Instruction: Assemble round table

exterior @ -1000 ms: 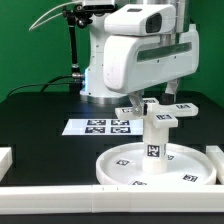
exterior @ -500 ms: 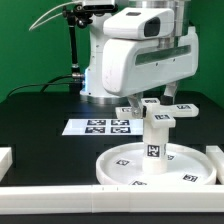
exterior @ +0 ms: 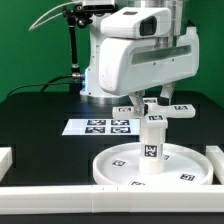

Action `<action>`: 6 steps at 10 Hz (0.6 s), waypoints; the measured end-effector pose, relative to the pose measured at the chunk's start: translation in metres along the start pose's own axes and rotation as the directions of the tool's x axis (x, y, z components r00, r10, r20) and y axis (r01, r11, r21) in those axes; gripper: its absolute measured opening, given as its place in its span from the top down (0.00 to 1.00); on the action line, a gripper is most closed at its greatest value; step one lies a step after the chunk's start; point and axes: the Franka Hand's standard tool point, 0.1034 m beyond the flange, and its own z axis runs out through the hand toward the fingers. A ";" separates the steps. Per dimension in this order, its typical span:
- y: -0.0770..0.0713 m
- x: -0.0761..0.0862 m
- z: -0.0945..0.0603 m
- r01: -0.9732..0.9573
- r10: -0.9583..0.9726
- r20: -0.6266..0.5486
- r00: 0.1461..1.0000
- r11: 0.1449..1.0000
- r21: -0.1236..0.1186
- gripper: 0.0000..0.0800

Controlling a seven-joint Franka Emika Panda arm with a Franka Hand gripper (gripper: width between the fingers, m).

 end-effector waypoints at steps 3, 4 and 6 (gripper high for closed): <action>0.005 -0.005 0.001 -0.344 0.344 -0.005 0.939 0.939 0.018 0.45; 0.005 -0.005 0.001 -0.450 0.450 -0.007 0.893 0.893 0.029 0.45; 0.003 -0.003 0.001 -0.633 0.634 -0.003 0.774 0.773 0.035 0.45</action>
Offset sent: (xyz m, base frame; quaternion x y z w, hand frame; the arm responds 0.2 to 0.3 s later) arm -0.0043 0.0021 -0.0075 0.0584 0.0203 0.3301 0.9419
